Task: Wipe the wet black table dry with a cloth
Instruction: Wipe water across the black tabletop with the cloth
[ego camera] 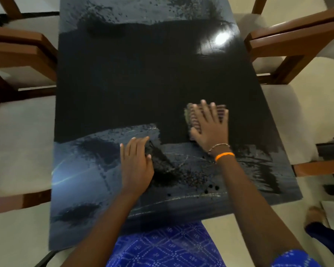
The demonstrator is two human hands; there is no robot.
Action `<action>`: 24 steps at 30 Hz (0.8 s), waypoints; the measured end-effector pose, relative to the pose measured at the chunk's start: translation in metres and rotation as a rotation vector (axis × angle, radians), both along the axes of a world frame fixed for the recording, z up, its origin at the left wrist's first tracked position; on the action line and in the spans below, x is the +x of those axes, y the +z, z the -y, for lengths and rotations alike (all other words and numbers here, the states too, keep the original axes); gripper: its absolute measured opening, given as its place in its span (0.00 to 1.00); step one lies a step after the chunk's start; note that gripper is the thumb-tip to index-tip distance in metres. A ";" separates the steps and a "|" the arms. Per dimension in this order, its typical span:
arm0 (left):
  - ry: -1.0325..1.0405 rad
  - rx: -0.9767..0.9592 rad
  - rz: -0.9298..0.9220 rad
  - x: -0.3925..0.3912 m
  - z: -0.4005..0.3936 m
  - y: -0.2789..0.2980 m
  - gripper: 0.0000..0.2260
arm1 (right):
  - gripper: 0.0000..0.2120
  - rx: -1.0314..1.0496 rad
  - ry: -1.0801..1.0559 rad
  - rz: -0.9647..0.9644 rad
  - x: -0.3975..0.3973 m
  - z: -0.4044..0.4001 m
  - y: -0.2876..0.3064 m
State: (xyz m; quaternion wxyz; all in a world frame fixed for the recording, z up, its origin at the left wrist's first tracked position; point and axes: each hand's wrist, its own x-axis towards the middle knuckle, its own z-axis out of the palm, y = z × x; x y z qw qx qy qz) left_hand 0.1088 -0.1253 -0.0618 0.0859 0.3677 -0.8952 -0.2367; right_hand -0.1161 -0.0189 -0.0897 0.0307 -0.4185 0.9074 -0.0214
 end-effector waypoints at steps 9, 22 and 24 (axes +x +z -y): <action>0.152 0.003 -0.042 0.054 0.039 -0.006 0.21 | 0.38 -0.008 -0.272 0.039 0.032 0.025 0.003; 0.460 0.020 -0.085 0.141 0.096 -0.009 0.24 | 0.32 -0.056 0.456 0.165 0.254 0.226 0.005; 0.490 0.027 -0.076 0.150 0.099 -0.008 0.24 | 0.32 -0.052 0.512 0.172 0.251 0.227 0.004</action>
